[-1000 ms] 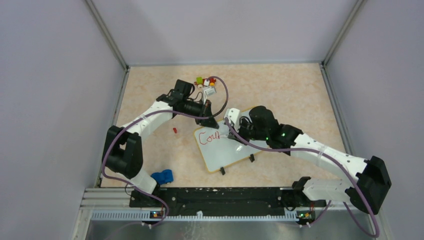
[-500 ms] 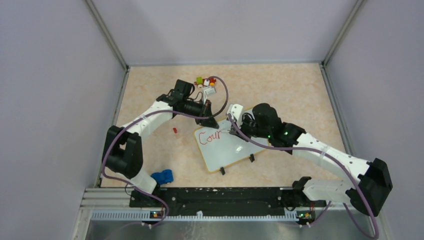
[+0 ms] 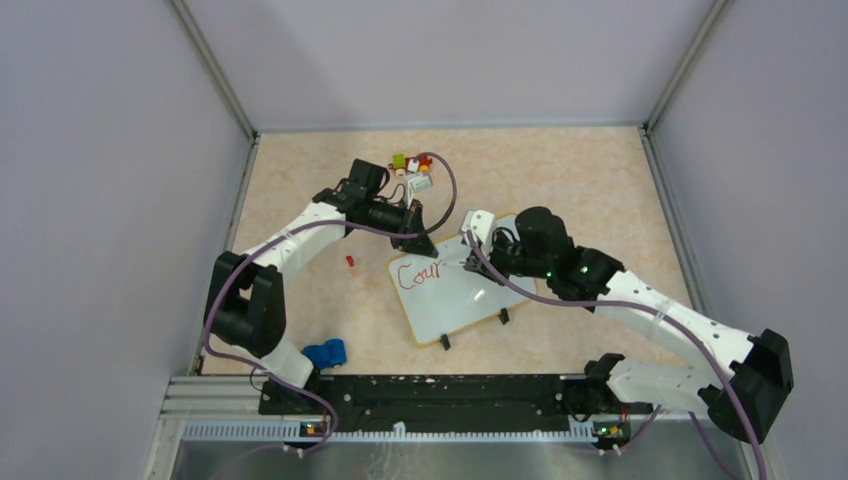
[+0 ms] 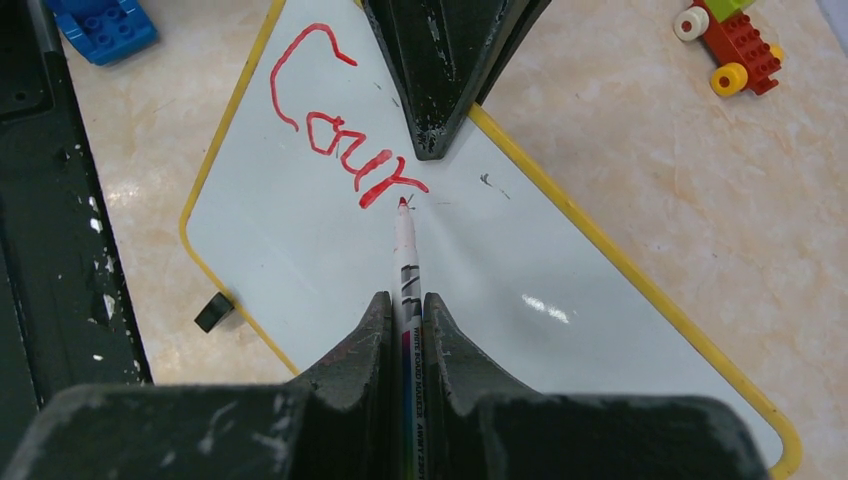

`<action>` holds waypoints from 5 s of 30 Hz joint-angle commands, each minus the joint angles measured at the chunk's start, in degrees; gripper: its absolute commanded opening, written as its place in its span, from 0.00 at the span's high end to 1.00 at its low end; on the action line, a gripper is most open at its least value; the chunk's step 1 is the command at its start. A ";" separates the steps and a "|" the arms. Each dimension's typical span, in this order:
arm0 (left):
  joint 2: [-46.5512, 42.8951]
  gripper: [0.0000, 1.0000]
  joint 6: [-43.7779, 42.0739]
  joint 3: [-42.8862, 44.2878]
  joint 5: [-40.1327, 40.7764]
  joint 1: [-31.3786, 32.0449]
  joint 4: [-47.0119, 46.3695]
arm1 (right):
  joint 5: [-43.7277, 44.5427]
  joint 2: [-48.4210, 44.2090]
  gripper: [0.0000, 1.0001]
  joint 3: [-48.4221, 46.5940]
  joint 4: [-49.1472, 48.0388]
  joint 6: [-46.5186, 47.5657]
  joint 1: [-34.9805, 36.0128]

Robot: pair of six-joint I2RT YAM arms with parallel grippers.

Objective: Write a sentence on the whiteboard

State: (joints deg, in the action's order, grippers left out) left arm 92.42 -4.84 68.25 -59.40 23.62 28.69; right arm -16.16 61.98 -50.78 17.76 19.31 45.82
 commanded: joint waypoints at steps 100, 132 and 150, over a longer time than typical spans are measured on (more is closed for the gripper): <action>1.08 1.00 -3.13 -2.06 1.54 0.73 0.46 | 4.33 -0.14 1.00 2.04 1.51 1.69 -1.53; 0.65 1.00 -2.37 -2.33 0.95 0.73 -0.20 | -1.87 -1.95 1.00 -1.30 4.60 -2.85 -7.36; 0.90 1.00 -2.18 -2.70 0.90 0.73 -0.65 | -1.85 -1.35 1.00 -0.54 2.85 -2.61 -7.59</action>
State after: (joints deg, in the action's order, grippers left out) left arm 92.40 -4.36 67.81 -59.79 23.59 27.73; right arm -17.69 60.36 -49.54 22.92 16.84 38.81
